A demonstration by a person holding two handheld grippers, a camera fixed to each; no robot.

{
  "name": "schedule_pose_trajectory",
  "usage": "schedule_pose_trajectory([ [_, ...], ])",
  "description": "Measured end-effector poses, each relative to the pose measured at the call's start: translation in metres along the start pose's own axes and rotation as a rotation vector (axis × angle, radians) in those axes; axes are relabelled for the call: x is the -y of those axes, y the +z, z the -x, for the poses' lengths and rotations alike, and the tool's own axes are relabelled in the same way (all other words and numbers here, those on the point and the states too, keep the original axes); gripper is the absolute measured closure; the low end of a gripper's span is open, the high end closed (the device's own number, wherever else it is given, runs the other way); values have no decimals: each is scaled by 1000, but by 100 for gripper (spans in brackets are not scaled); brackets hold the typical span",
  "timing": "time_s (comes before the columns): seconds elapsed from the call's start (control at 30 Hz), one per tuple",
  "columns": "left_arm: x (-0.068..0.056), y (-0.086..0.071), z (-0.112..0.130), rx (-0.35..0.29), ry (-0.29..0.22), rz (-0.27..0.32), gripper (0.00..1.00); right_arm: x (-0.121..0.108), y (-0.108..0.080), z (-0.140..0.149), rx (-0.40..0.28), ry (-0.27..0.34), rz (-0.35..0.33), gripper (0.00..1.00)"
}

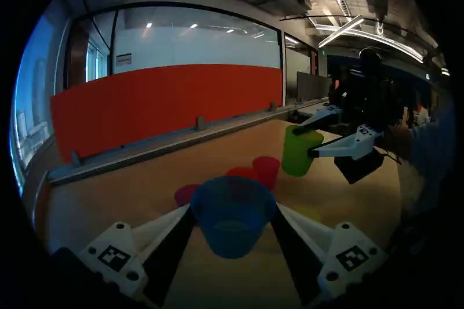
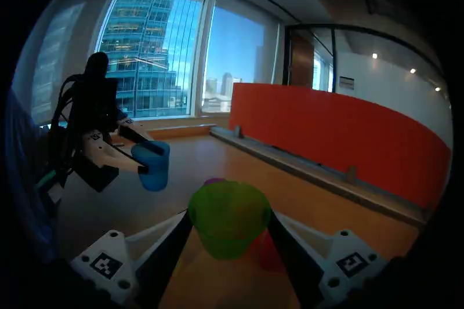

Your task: Pour water

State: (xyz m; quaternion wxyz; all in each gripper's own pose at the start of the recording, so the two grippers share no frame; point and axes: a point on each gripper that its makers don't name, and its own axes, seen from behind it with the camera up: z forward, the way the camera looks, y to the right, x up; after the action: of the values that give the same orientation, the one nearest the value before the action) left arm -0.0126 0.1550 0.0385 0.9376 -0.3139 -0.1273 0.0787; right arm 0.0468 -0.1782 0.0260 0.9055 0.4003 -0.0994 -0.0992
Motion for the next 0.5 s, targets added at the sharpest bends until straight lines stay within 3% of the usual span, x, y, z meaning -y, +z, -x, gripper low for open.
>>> schedule_pose_trajectory([
  [0.5,-9,-10,-35,-81,17,-4,13,2,-16,-26,-78,-1,13,7],
])
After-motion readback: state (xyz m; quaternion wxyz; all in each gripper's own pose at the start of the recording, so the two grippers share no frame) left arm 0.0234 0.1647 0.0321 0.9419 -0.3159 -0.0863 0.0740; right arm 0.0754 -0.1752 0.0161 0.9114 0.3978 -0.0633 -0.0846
